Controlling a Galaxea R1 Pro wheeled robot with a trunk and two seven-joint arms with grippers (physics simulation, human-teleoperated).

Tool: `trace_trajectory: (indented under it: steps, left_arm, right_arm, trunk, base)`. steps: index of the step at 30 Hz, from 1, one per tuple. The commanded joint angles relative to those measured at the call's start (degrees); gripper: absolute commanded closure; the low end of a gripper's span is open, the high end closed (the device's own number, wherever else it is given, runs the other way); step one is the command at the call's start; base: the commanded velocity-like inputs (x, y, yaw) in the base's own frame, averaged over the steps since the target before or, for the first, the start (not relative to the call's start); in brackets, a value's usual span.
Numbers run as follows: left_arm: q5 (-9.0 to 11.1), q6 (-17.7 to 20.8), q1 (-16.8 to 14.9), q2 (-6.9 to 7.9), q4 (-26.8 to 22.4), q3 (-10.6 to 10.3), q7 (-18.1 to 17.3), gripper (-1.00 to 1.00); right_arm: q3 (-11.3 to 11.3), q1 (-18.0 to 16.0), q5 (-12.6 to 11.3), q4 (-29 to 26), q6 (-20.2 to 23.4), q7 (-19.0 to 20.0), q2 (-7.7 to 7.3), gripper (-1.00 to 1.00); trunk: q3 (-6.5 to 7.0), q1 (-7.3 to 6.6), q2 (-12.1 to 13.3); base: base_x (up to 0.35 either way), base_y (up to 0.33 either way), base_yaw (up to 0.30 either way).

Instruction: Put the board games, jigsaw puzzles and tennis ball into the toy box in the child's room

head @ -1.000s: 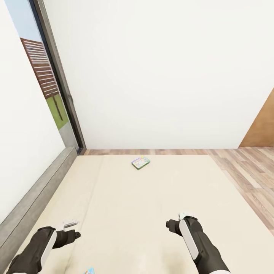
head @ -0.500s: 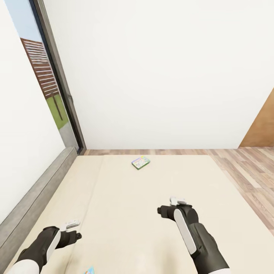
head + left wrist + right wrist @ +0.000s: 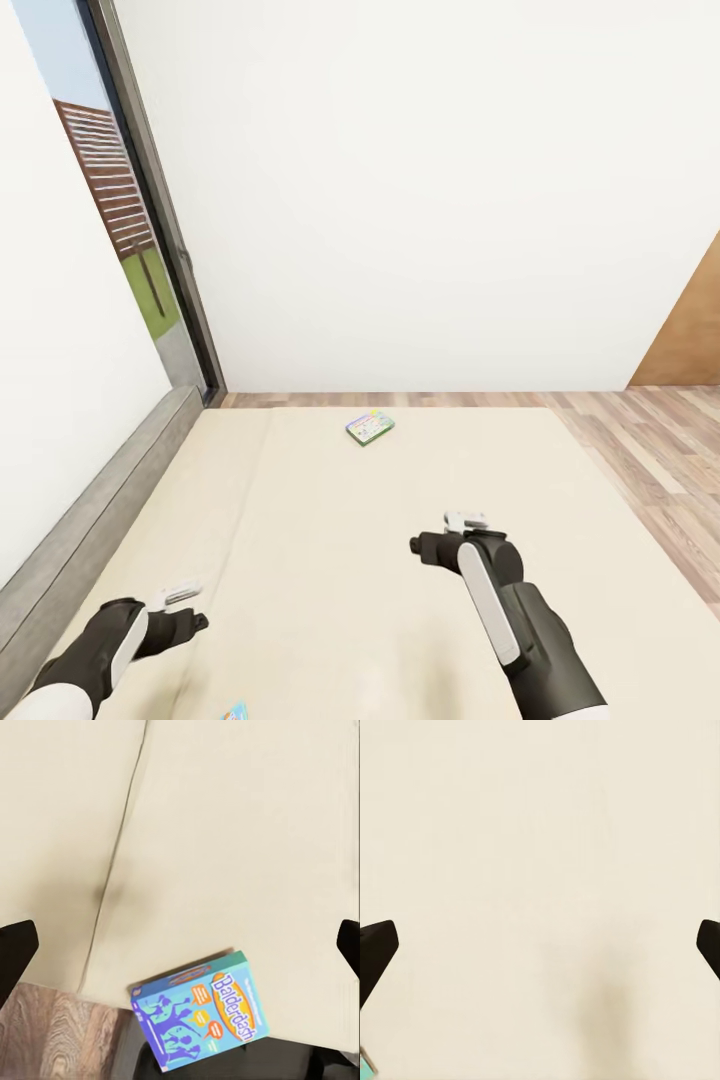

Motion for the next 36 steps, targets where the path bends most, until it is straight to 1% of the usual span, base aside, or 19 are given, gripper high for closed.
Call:
trace_trajectory:
  steps: [1, 3, 4, 5, 6, 8, 10, 11, 12, 16, 20, 21, 23, 24, 25, 27, 28, 31, 36]
  left_arm:
    - [0.22, 0.38, -0.04, 0.04, 0.19, 0.77, -0.79, -1.00]
    - [0.52, 0.44, -0.04, 0.12, 0.66, 2.07, -2.19, -1.00]
    - [0.79, 0.55, -0.04, 0.18, 1.01, 3.64, -3.78, -1.00]
    - [0.98, 0.68, -0.04, 0.22, 1.23, 5.36, -5.31, -1.00]
    - [1.05, 0.77, -0.04, 0.24, 1.31, 6.24, -5.99, -1.00]
    - [1.21, 1.51, -0.04, 0.31, 1.50, 9.69, -7.84, -1.00]
    - [1.25, 2.02, -0.04, 0.31, 1.54, 11.30, -8.31, -1.00]
    - [1.27, 2.61, -0.04, 0.29, 1.57, 12.82, -8.62, -1.00]
    - [1.28, 2.87, -0.04, 0.27, 1.60, 13.52, -8.73, -1.00]
    - [1.31, 3.83, -0.04, 0.25, 1.68, 16.52, -8.97, -1.00]
    - [1.31, 4.56, -0.04, 0.27, 1.70, 18.94, -8.94, -1.00]
    - [1.35, 5.56, -0.04, 0.31, 1.70, 20.36, -8.93, -1.00]
    - [1.34, 7.26, -0.04, 0.44, 1.67, 21.86, -8.86, -1.00]
    - [1.33, 9.39, -0.04, 0.63, 1.54, 23.35, -8.78, -1.00]
    - [1.33, 10.44, -0.04, 0.79, 1.47, 24.03, -8.75, -1.00]
    - [1.32, 12.30, -0.04, 1.32, 1.37, 25.27, -8.67, -1.00]
    - [1.34, 13.61, -0.04, 1.98, 1.30, 26.21, -8.63, -1.00]
    - [1.38, 15.01, -0.04, 2.95, 1.25, 27.37, -8.58, -1.00]
    - [1.47, 15.79, -0.04, 3.41, 1.27, 28.53, -8.44, -1.00]
  right_arm:
    - [0.04, -0.04, -0.64, -0.34, 0.17, -0.57, -0.01, -1.00]
    - [0.05, 0.01, -0.89, -1.22, 0.25, -0.49, -0.03, -1.00]
    - [0.06, 0.07, -1.53, -2.50, 0.39, -0.30, -0.06, -1.00]
    - [0.08, 0.15, -2.66, -4.01, 0.64, 0.13, -0.09, -1.00]
    - [0.08, 0.32, -3.38, -4.78, 0.84, 0.47, -0.10, -1.00]
    - [0.12, 2.23, -6.69, -7.40, 2.04, 2.50, -0.13, -1.00]
    - [0.18, 3.44, -8.02, -8.26, 2.57, 3.73, -0.13, -1.00]
    - [0.21, 4.42, -8.88, -8.85, 2.91, 4.85, -0.14, -1.00]
    - [0.22, 4.77, -9.20, -9.06, 3.03, 5.34, -0.14, -1.00]
    - [0.66, 5.72, -10.08, -9.65, 3.32, 6.76, -0.14, -1.00]
    - [1.37, 6.00, -10.42, -9.90, 3.38, 7.17, -0.14, -1.00]
    - [1.81, 6.06, -10.51, -10.13, 3.39, 7.28, -0.13, -1.00]
    - [2.37, 6.11, -10.57, -10.51, 3.40, 7.34, -0.10, -1.00]
    - [3.16, 6.14, -10.61, -11.06, 3.41, 7.38, -0.09, -1.00]
    - [3.65, 6.15, -10.62, -11.36, 3.41, 7.40, -0.08, -1.00]
    - [4.81, 6.16, -10.66, -11.96, 3.40, 7.42, -0.07, -1.00]
    - [6.10, 6.17, -10.70, -12.54, 3.39, 7.43, -0.05, -1.00]
    - [8.15, 6.18, -10.75, -13.47, 3.29, 7.44, 0.06, -1.00]
    - [9.29, 6.19, -11.65, -13.92, 2.79, 7.42, 0.66, -1.00]
  trunk:
    - [-0.12, 0.04, -0.12]
    - [-0.12, 0.04, -0.12]
    - [-0.12, 0.04, -0.12]
    - [-0.12, 0.04, -0.12]
    - [-0.12, 0.04, -0.12]
    - [-0.12, 0.04, -0.12]
    - [-0.12, 0.04, -0.12]
    - [-0.12, 0.04, -0.12]
    - [-0.12, 0.04, -0.12]
    - [-0.12, 0.04, -0.12]
    - [-0.12, 0.04, -0.12]
    - [-0.12, 0.04, -0.12]
    - [-0.12, 0.04, -0.12]
    - [-0.12, 0.04, -0.12]
    - [-0.12, 0.04, -0.12]
    - [-0.12, 0.04, -0.12]
    - [-0.12, 0.04, -0.12]
    - [-0.12, 0.04, -0.12]
    - [-0.29, 0.04, -0.12]
  base:
    - [0.000, 0.000, 0.000]
    - [0.000, 0.000, 0.000]
    - [0.000, 0.000, 0.000]
    - [0.000, 0.000, 0.000]
    - [0.000, 0.000, 0.000]
    - [0.000, 0.000, 0.000]
    - [0.000, 0.000, 0.000]
    - [0.000, 0.000, 0.000]
    - [0.000, 0.000, 0.000]
    - [0.000, 0.000, 0.000]
    - [0.000, 0.000, 0.000]
    - [0.000, 0.000, 0.000]
    - [0.000, 0.000, 0.000]
    - [0.000, 0.000, 0.000]
    - [0.000, 0.000, 0.000]
    - [0.000, 0.000, 0.000]
    - [0.000, 0.000, 0.000]
    - [0.000, 0.000, 0.000]
    - [0.000, 0.000, 0.000]
